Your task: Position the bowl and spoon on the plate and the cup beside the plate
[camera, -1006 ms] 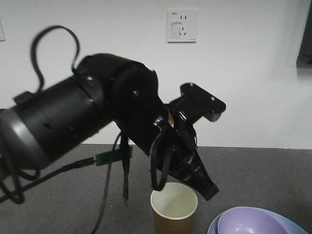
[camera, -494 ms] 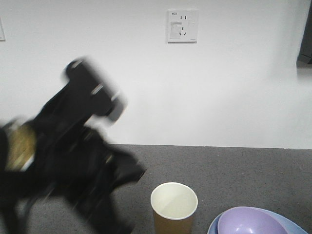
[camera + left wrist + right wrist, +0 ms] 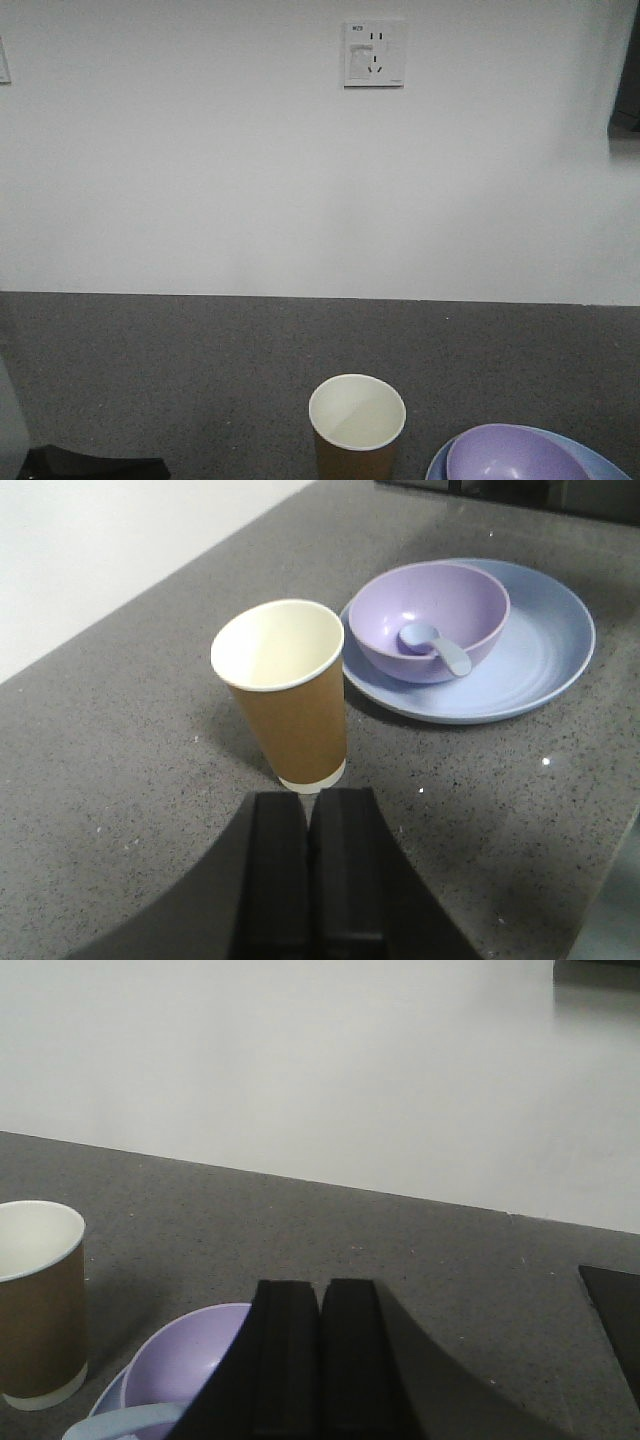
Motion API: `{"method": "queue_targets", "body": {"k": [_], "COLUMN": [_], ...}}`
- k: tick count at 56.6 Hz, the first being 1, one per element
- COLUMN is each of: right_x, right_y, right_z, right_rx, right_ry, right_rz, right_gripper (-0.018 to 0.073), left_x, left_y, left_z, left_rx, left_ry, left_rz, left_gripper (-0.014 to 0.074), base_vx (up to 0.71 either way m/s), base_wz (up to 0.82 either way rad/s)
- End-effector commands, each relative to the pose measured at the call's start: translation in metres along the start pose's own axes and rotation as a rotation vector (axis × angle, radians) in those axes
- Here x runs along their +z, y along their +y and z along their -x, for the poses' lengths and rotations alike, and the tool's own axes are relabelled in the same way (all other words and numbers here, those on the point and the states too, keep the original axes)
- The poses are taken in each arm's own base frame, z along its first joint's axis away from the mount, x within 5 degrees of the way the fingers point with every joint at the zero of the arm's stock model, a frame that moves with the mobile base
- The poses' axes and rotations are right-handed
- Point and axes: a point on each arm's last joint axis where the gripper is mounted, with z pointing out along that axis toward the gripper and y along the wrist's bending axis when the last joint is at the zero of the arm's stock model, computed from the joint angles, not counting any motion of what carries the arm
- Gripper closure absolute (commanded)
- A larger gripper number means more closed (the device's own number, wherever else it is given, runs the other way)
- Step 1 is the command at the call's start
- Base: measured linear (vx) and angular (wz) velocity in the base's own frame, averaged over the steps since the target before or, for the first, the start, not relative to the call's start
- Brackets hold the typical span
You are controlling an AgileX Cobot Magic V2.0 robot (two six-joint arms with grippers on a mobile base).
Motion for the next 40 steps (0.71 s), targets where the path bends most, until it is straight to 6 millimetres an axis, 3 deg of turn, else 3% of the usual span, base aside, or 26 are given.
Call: {"method": "queue_targets", "body": {"k": [1, 40], "right_x": [-0.0021, -0.0021], "right_y": [-0.0029, -0.0029], "right_z": [0.0151, 0.0151], "right_rx": [-0.002, -0.002], "right_ry": [-0.098, -0.098], "right_rz": [-0.028, -0.028], "right_gripper": [0.0568, 0.0568], "left_x": [-0.0094, -0.0073], "left_y": [0.0014, 0.0014], "left_z": [0.0166, 0.0162], "left_rx": [-0.026, -0.026], "left_ry": [-0.130, -0.122], "left_rz": [0.008, 0.007], "left_gripper": [0.0603, 0.0603], "base_vx": [0.00, 0.00], "base_wz": [0.00, 0.00]}}
